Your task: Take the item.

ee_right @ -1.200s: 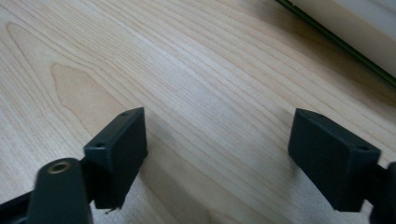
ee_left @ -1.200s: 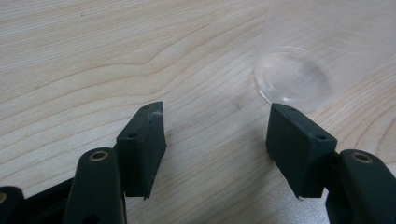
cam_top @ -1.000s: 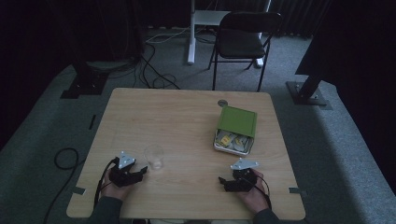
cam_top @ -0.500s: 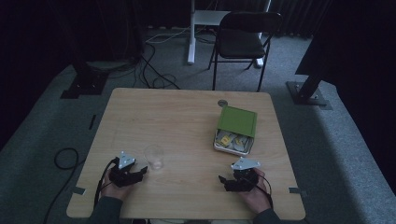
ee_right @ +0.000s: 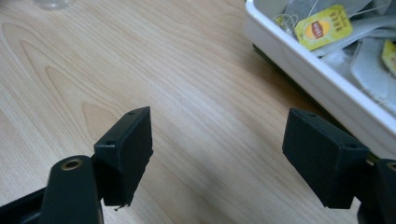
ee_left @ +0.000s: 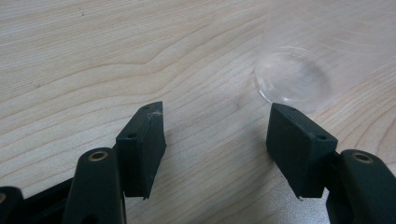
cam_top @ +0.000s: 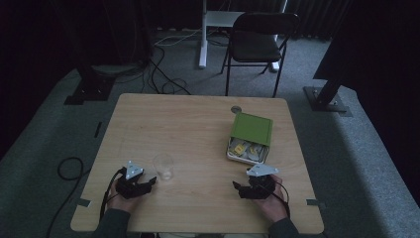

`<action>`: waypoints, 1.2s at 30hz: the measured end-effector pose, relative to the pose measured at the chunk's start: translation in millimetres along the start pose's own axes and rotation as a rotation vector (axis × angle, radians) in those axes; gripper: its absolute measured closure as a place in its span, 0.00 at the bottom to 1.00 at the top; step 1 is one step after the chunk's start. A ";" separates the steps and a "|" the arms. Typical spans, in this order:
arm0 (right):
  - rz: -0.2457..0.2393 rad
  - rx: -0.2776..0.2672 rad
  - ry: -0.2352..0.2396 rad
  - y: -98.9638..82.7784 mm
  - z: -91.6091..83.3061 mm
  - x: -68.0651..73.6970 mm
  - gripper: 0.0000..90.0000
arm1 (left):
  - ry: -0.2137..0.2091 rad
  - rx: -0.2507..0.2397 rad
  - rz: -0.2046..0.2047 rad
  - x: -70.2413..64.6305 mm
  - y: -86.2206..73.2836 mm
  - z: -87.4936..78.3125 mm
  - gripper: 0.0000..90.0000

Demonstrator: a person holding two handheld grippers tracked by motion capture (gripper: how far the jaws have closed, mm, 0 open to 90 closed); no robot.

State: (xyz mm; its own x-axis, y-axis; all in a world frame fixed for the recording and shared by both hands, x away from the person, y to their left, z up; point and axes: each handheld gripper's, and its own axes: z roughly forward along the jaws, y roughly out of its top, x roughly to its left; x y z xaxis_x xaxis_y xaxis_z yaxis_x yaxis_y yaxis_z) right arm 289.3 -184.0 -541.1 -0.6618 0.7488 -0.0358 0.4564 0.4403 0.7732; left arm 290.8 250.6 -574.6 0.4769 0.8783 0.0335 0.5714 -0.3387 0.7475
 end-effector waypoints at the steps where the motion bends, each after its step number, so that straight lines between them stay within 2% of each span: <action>1: 0.001 -0.002 0.003 0.6 -0.6 -0.9 0.28 | 0.000 0.000 0.000 0.0 0.0 0.0 0.43; 7: -0.003 -0.016 -0.005 4.3 -2.8 -5.7 0.30 | 0.000 0.000 0.000 0.0 0.0 0.0 0.43; 10: -0.001 -0.028 0.005 7.2 -5.0 -8.7 0.35 | 0.000 0.000 0.000 0.0 0.0 0.0 0.43; 17: -0.009 -0.044 -0.013 17.0 -8.3 -15.9 0.41 | 0.000 0.000 0.000 0.0 0.0 0.0 0.43; 20: -0.014 -0.047 -0.012 19.7 -8.5 -19.9 0.47 | 0.000 0.000 0.000 0.0 0.0 0.0 0.43; 29: -0.008 -0.061 -0.043 24.3 -7.4 -28.3 0.59 | 0.000 0.000 0.000 0.0 0.0 0.0 0.43; 36: -0.009 -0.051 -0.066 26.6 -1.8 -34.7 0.63 | -0.001 0.000 -0.001 -0.1 0.0 0.0 0.43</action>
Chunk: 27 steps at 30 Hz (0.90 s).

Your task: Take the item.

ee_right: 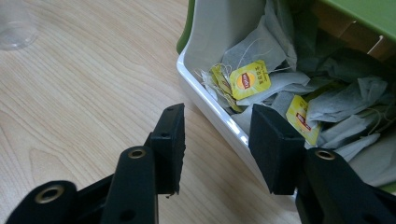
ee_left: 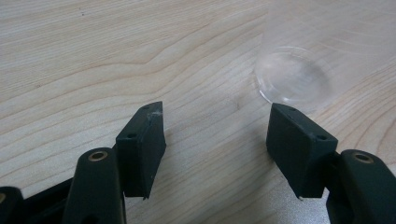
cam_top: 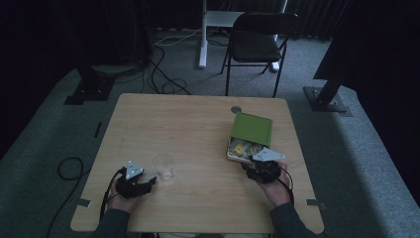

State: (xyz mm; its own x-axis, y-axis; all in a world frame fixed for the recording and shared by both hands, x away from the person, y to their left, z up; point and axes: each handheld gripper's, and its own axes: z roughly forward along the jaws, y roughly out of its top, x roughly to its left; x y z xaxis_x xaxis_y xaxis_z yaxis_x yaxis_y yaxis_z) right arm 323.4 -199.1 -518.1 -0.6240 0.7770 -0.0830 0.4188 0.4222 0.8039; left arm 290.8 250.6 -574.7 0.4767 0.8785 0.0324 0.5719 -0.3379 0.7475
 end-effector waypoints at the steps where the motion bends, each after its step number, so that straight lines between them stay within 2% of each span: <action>1: -0.004 0.002 -0.003 -0.3 1.2 -0.7 0.63 | 0.000 0.000 0.000 0.0 0.0 0.0 0.43; 4: -0.012 0.008 -0.019 -1.0 4.9 -2.9 0.66 | 0.001 0.000 0.001 0.1 0.0 0.0 0.43; 16: -0.009 0.033 -0.010 -1.3 17.6 -8.1 0.69 | 0.000 0.000 0.000 0.0 0.0 0.0 0.43; 25: -0.014 0.031 -0.007 -1.3 16.2 -8.6 0.74 | 0.000 0.000 0.000 0.0 0.0 0.0 0.43; 27: -0.017 0.031 -0.007 -1.5 15.3 -8.6 0.78 | 0.000 0.000 0.000 0.0 0.0 0.0 0.43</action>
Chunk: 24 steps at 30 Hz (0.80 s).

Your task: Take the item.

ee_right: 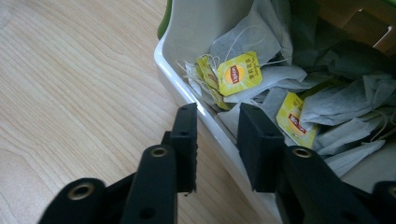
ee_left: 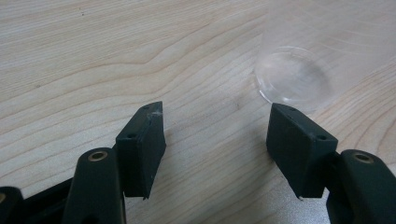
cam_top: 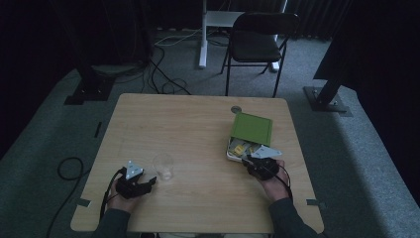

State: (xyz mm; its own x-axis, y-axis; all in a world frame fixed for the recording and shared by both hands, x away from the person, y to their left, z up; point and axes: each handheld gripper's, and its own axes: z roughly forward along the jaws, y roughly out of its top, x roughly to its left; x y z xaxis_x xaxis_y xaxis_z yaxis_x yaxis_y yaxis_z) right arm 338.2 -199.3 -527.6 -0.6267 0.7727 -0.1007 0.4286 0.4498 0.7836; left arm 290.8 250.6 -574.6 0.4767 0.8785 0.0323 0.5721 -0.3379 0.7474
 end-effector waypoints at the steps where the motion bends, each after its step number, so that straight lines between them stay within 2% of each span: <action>1: -0.002 0.001 0.002 -0.1 -0.4 -0.2 0.79 | 0.000 0.000 0.000 0.0 0.0 0.0 0.43; 13: -0.027 -0.003 0.004 -3.0 -6.9 6.9 0.82 | 0.000 0.000 0.000 0.0 0.0 0.0 0.43; 15: -0.027 -0.013 0.000 -6.0 -9.7 13.0 0.82 | 0.000 0.000 0.000 0.0 0.0 0.0 0.43; 24: -0.050 -0.010 0.006 -9.0 -15.4 22.3 0.84 | 0.001 0.000 -0.002 -0.1 0.0 0.0 0.42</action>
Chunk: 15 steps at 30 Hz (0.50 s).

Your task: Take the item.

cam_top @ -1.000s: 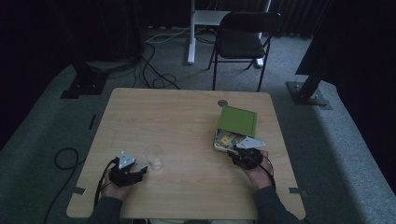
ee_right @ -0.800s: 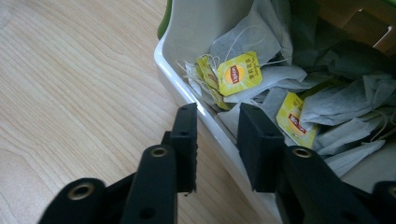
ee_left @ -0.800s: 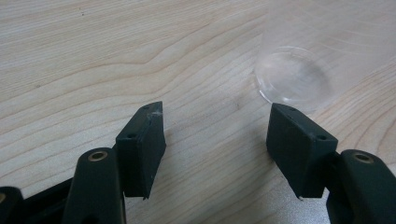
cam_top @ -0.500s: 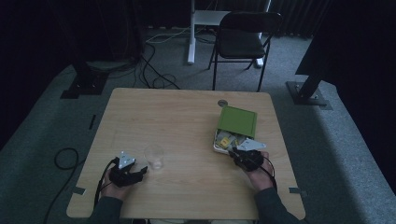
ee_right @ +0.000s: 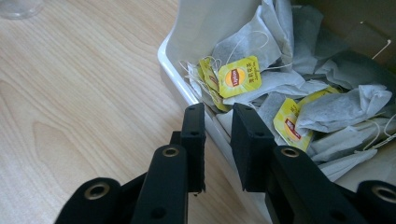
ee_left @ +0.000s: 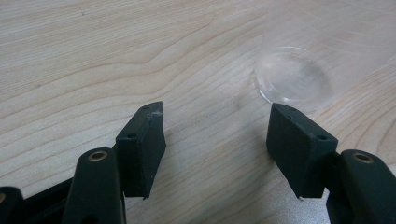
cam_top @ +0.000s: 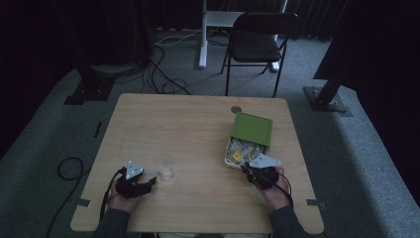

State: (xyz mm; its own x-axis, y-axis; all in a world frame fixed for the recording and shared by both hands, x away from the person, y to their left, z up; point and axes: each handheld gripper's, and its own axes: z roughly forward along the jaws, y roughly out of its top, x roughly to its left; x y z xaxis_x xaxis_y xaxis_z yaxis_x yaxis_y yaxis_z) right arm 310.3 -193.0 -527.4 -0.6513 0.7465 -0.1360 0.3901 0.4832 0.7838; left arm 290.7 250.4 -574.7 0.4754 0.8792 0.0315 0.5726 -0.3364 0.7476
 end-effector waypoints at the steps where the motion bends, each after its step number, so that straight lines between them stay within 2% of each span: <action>1: 0.000 0.000 0.000 0.0 0.0 0.0 0.84 | 0.000 0.000 0.000 0.0 0.0 0.0 0.43; 10: 0.001 -0.005 0.017 -4.0 -5.9 9.4 0.84 | 0.000 0.000 0.000 0.0 0.0 0.0 0.42; 15: -0.019 -0.005 0.036 -5.5 -8.5 14.8 0.83 | 0.001 0.000 0.000 -0.1 0.0 0.0 0.42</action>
State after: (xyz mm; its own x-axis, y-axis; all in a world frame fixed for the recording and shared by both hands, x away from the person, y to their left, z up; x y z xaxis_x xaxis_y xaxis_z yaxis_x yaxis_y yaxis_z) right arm 293.0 -188.5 -528.6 -0.6814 0.7205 -0.1289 0.3747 0.4946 0.7842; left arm 290.6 250.3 -574.7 0.4744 0.8797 0.0319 0.5726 -0.3359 0.7478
